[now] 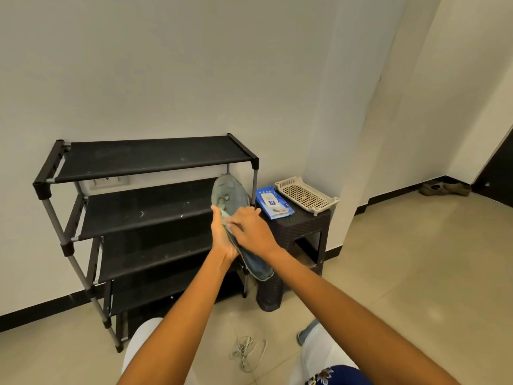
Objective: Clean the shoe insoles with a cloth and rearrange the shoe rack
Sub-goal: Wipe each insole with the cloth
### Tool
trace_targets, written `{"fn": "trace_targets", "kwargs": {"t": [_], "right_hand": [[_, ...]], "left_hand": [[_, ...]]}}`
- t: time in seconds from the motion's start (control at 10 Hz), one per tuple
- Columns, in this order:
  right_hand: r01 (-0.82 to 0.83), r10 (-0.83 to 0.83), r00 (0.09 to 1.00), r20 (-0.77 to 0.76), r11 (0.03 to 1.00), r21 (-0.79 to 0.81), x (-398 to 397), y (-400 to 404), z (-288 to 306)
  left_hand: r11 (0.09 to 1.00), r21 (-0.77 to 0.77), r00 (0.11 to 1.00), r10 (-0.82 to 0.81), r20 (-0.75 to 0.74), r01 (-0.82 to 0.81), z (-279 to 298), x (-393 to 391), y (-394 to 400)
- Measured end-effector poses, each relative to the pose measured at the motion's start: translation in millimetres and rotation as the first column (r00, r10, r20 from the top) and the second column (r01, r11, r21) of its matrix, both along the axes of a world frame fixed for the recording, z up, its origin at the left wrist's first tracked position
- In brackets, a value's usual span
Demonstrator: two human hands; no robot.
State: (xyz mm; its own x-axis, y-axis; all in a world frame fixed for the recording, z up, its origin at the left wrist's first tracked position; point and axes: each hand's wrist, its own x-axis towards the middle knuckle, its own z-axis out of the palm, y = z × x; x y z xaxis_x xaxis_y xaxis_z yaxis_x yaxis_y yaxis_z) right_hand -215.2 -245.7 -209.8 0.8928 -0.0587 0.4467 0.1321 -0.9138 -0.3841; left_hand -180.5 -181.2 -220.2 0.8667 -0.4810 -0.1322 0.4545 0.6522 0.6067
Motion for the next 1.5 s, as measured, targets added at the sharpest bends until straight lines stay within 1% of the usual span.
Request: {"fn": "trace_targets", "kwargs": {"t": [0.1, 0.2, 0.3, 0.4, 0.5, 0.6, 0.7, 0.8, 0.9, 1.0, 1.1, 1.2, 1.3, 1.4, 1.5], "right_hand": [[-0.073, 0.069, 0.997, -0.031, 0.986, -0.15, -9.5, -25.4, 7.7], [0.151, -0.15, 0.989, 0.017, 0.981, -0.121, -8.1, -33.0, 21.2], [0.387, -0.49, 0.869, -0.064, 0.755, -0.53, -9.7, -18.1, -9.0], [-0.225, 0.106, 0.93, 0.352, 0.92, 0.319, -6.3, -20.4, -4.4], [-0.01, 0.011, 0.999, 0.05, 1.0, -0.019, -17.3, -48.7, 11.1], [0.093, -0.091, 0.992, 0.083, 0.996, -0.016, -13.6, -35.1, 17.2], [-0.12, 0.124, 0.99, -0.072, 0.991, 0.054, -27.0, -13.2, 8.6], [-0.181, 0.179, 0.976, -0.127, 0.983, -0.004, -32.1, -23.9, 4.1], [-0.057, 0.058, 0.998, -0.032, 0.997, 0.044, -34.0, -33.1, -0.4], [-0.041, 0.039, 0.999, 0.013, 0.969, 0.242, -30.7, -30.4, 2.8], [0.034, -0.058, 0.996, 0.063, 0.947, 0.319, -19.8, -26.3, 5.6], [0.147, -0.168, 0.982, 0.086, 0.965, 0.218, -15.3, -18.8, 7.8], [0.056, -0.041, 0.989, 0.144, 0.993, -0.1, -22.9, -8.8, -1.1], [-0.095, 0.156, 0.975, 0.157, 0.936, -0.34, -37.8, -20.1, -3.0], [-0.014, 0.079, 0.986, 0.146, 0.916, -0.401, -31.8, -33.2, 8.1]], "left_hand": [[0.999, -0.027, 0.999, -0.02, -0.033, 0.019, -9.6, 6.6, 4.7], [0.998, 0.053, 1.0, -0.025, -0.013, 0.026, -6.5, -1.9, -5.5], [0.998, 0.057, 1.0, -0.02, -0.006, 0.02, 2.8, -10.0, -7.8], [0.998, -0.001, 0.998, -0.057, -0.012, 0.057, -4.4, -5.5, -0.9], [0.995, 0.04, 0.996, -0.088, -0.016, 0.088, -6.1, -10.3, -1.7], [0.994, 0.044, 0.995, -0.097, -0.018, 0.097, 3.1, -21.0, -8.5], [0.999, -0.029, 0.998, -0.033, -0.046, 0.031, -2.3, -14.9, 1.2], [0.995, -0.057, 0.993, -0.089, -0.08, 0.085, -8.8, -6.8, 16.0], [0.992, -0.096, 0.992, -0.095, -0.085, 0.086, -1.0, -2.3, 14.5], [0.992, -0.101, 0.995, -0.078, -0.069, 0.071, 6.1, -3.0, 9.5], [0.992, -0.083, 0.994, -0.098, -0.041, 0.095, 7.4, -14.0, 3.5], [0.997, -0.043, 0.997, -0.071, -0.009, 0.071, 7.1, -29.1, -6.4], [0.999, -0.023, 0.998, -0.031, 0.046, 0.032, 4.1, -22.1, 4.5], [0.995, -0.07, 0.997, -0.072, -0.019, 0.07, -3.7, -10.5, 17.5], [0.99, -0.081, 0.993, -0.114, -0.029, 0.112, -1.9, -18.2, 12.1]]}}
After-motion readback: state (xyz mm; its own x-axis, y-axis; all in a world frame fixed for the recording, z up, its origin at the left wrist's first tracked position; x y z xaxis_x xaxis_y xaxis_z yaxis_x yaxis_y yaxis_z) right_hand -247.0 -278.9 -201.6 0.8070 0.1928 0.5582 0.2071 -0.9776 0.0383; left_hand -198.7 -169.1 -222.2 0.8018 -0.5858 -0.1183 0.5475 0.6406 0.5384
